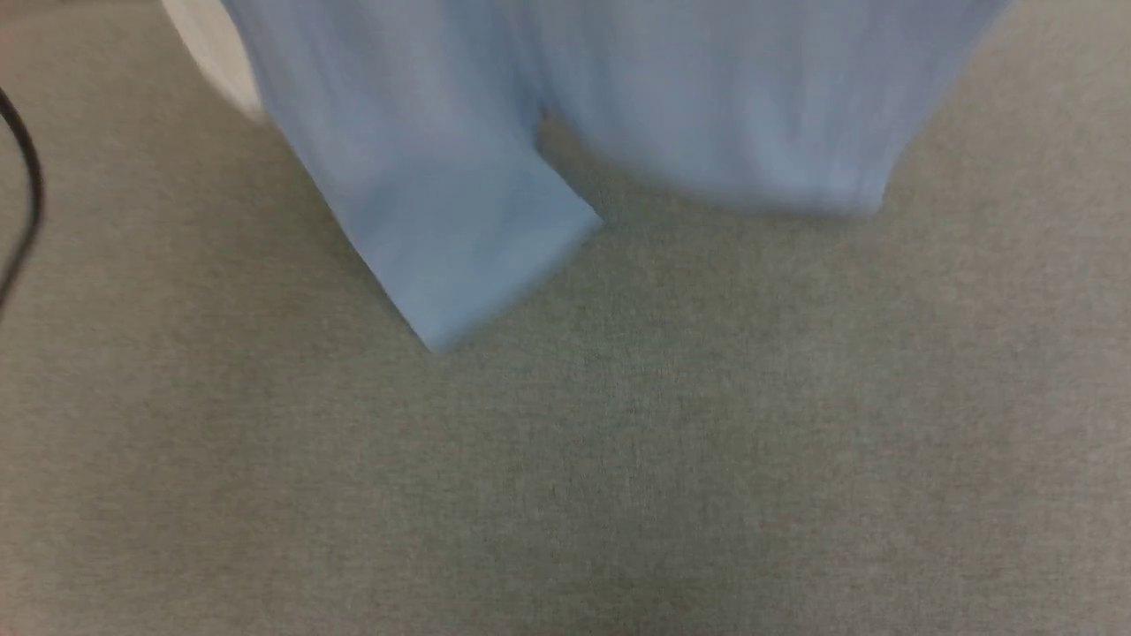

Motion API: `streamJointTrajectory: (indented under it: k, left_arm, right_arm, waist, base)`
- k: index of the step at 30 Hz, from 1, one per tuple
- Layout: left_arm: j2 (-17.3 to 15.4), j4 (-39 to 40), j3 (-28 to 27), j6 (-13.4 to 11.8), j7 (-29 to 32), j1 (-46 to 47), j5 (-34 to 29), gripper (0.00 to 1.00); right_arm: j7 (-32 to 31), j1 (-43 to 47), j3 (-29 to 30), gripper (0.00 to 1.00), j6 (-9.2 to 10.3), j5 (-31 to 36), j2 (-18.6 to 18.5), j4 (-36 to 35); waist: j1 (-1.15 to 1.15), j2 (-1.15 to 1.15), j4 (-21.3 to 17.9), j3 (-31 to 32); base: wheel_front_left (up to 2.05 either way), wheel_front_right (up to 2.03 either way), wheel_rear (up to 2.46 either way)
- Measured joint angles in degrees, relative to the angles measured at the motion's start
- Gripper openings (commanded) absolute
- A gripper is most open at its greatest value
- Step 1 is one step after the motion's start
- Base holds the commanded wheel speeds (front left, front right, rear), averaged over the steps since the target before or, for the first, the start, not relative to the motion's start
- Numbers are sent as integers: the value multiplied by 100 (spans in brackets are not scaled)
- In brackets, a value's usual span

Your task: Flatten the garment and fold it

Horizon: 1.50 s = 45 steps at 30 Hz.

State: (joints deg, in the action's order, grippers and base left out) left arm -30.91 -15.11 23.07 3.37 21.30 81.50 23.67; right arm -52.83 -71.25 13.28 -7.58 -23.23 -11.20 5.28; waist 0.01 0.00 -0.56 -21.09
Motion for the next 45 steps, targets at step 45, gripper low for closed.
streamJointTrajectory:
  k: [45]
  left_arm:
    - [1265, -3196, 653, 242, -3408, -1964, 20, 0]
  right_arm:
    - [1954, 2585, -699, 0, 0, -969, -214, 1305]
  waist:
    - [-2, 0, 385, -649]
  base:
    - [0, 0, 0]
